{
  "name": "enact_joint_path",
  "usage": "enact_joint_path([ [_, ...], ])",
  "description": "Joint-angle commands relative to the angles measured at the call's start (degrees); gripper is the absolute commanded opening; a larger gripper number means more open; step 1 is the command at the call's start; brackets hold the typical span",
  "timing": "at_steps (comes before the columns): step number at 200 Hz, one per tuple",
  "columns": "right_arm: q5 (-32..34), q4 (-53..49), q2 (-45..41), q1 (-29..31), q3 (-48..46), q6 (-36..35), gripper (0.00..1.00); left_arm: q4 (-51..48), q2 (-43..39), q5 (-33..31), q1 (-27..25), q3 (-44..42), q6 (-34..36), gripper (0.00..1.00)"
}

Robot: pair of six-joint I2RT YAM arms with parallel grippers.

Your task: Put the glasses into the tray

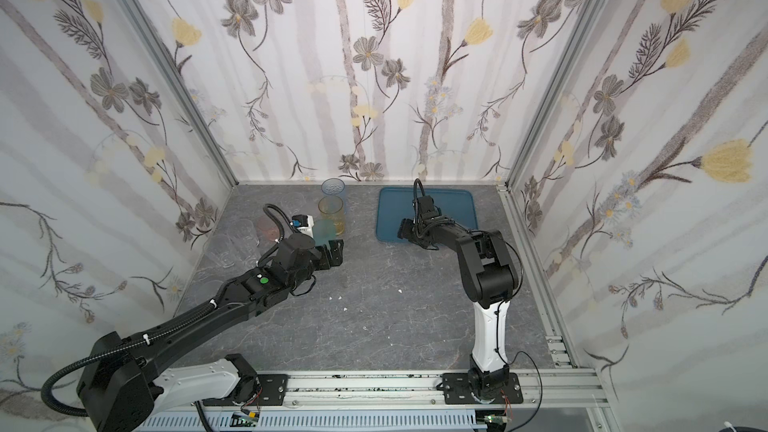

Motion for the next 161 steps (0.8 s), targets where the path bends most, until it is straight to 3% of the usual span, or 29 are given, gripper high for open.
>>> enact_joint_path([
  [1, -2.6, -4.2, -2.0, 0.9, -4.3, -0.1, 0.70, 0.5, -0.5, -1.6, 0.1, -0.2, -0.1, 1.00],
  [108, -3.5, 0.3, -21.2, 8.7, -35.0, 4.3, 0.69, 1.0, 3.5, -0.4, -0.3, 1.1, -1.3, 1.00],
  [161, -2.4, -2.8, -28.4, 17.5, -43.1, 8.1, 0.69, 1.6, 6.1, 0.2, -0.9, 2.0, -1.6, 1.00],
])
